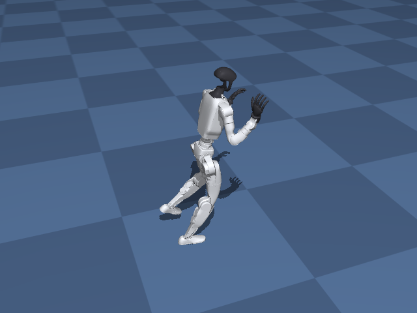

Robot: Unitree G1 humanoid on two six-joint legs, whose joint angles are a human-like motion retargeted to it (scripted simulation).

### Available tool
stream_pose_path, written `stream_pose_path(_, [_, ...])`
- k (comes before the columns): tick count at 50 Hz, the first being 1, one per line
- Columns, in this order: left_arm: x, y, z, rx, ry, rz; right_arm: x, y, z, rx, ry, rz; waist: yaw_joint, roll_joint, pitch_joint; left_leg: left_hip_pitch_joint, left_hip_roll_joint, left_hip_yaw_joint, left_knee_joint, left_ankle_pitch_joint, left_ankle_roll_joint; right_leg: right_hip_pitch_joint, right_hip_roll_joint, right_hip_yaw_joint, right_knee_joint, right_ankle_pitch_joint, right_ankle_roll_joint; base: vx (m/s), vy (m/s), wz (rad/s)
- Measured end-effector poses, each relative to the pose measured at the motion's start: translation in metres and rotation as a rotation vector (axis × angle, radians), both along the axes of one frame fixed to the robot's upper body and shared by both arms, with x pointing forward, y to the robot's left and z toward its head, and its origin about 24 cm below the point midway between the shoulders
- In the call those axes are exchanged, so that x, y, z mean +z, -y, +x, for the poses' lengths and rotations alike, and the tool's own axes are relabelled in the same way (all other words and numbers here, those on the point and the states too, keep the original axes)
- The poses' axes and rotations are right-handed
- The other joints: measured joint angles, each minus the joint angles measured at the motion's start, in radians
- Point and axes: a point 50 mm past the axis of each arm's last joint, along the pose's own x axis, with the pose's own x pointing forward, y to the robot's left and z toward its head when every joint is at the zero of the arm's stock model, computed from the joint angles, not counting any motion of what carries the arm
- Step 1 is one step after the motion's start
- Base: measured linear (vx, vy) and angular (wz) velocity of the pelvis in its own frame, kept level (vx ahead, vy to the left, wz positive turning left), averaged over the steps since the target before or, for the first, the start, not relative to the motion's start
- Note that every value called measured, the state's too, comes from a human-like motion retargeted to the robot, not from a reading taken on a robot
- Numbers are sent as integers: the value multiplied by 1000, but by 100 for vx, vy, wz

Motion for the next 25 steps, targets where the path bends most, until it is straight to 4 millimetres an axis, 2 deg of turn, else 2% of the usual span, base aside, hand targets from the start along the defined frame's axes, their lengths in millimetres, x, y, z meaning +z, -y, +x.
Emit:
stream_pose_path(2, [-33, -28, -17, 108, -112, -72, 7, -8, -1, 2, 16, -50, 135, -72, -21, -55, -44, 43, -201, 7, -17, 64, -20, 34, -100, 117, 42, 124, -7, -77])
stream_pose_path(4, [-49, -61, -39, 265, -136, -143, 14, -16, 2, 17, -4, -105, 260, -129, -25, -53, -76, 88, -493, 58, -53, 129, -33, 77, -175, 259, 72, 128, 4, -105])
stream_pose_path(5, [-52, -76, -52, 347, -118, -178, 16, -21, 5, 29, -19, -131, 317, -148, -23, -40, -87, 108, -654, 89, -74, 163, -34, 99, -204, 329, 82, 130, 13, -99])
stream_pose_path(6, [-53, -98, -65, 510, -174, -110, 18, -27, 9, 31, -52, -167, 358, -145, -17, -24, -87, 121, -791, 100, -97, 206, -26, 121, -225, 379, 86, 130, 17, -82])
stream_pose_path(7, [-50, -114, -77, 632, -190, -63, 19, -33, 14, 40, -83, -203, 393, -139, -9, -9, -87, 129, -910, 111, -120, 252, -15, 144, -245, 424, 88, 130, 20, -53])
stream_pose_path(8, [-39, -121, -81, 671, -135, -61, 17, -40, 18, 62, -108, -237, 416, -124, 3, 4, -86, 125, -996, 120, -141, 307, -2, 168, -262, 456, 86, 128, 22, -23])
stream_pose_path(10, [1, -108, -77, 506, 188, -166, 12, -52, 25, 121, -146, -297, 440, -68, 51, 46, -83, 78, -1064, 172, -157, 431, 25, 196, -265, 496, 63, 124, 23, 25])
stream_pose_path(12, [41, -102, -71, 486, 362, -96, -2, -54, 32, 118, -244, -333, 424, 0, 109, 88, -80, 14, -945, 149, -101, 491, 18, 123, -123, 457, 19, 120, 21, 74])
stream_pose_path(13, [63, -96, -67, 487, 447, -58, -11, -51, 35, 114, -304, -331, 404, 26, 137, 98, -79, -8, -835, 80, -63, 482, -7, 60, 12, 404, -6, 116, 18, 82])
stream_pose_path(15, [107, -80, -63, 498, 618, -8, -32, -41, 37, 114, -429, -289, 350, 53, 180, 97, -81, -22, -617, -73, -20, 386, -85, -12, 339, 263, -55, 113, 13, 62])
stream_pose_path(17, [143, -63, -66, 482, 768, 15, -52, -27, 35, 117, -546, -222, 268, 50, 178, 104, -83, -10, -535, -142, -36, 219, -122, 27, 573, 158, -75, 109, 6, 28])
stream_pose_path(18, [155, -54, -69, 465, 827, 30, -62, -20, 32, 110, -597, -197, 214, 53, 163, 126, -79, -6, -545, -148, -56, 139, -110, 60, 629, 128, -75, 110, 3, 21])
stream_pose_path(21, [176, -31, -73, 398, 930, 83, -79, 4, 13, 11, -700, -150, 21, 102, 85, 208, -49, -27, -672, -76, -123, -59, -26, 94, 562, 108, -52, 112, -1, 38])
stream_pose_path(25, [174, -6, -58, 293, 923, 98, -81, 43, -16, -252, -743, -87, -230, 185, 17, 326, -14, -107, -842, 168, -179, -134, 40, -3, 74, 229, 1, 119, -17, 74])
